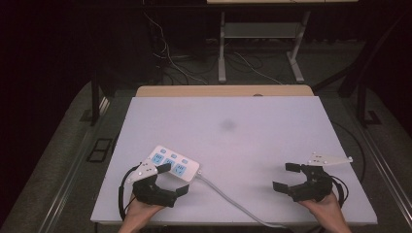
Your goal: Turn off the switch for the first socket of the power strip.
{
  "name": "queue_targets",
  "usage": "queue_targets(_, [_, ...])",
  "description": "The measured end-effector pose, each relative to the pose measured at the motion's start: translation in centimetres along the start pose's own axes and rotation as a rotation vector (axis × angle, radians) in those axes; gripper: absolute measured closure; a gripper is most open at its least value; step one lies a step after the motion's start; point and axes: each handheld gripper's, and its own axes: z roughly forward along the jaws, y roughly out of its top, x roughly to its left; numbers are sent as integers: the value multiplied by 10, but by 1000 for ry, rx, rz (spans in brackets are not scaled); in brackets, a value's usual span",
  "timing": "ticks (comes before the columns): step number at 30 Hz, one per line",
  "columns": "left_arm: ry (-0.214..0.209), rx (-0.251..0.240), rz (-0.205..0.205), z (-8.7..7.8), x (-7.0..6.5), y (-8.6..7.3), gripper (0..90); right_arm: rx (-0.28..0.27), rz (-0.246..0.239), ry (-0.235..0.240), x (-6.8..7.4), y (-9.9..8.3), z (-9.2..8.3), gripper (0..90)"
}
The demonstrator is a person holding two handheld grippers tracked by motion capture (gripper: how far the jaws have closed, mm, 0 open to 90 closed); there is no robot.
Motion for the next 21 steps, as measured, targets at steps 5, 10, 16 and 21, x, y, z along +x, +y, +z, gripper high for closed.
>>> queue_targets(5, [-2, -1, -1, 0, 1, 0, 0, 8, 1, -4, -2, -2, 0, 3])
queue_targets(10, [-4, 1, -3, 0, 1, 0, 0, -3, 9, -7, -4, -3, -2, 3])
queue_targets(16, [-5, 2, -7, 0, 1, 0, 0, -13, 7, -16, -5, -5, -2, 3])
queue_targets(21, [-3, -2, -14, -1, 1, 0, 0, -11, 13, -15, -6, -6, 0, 3])
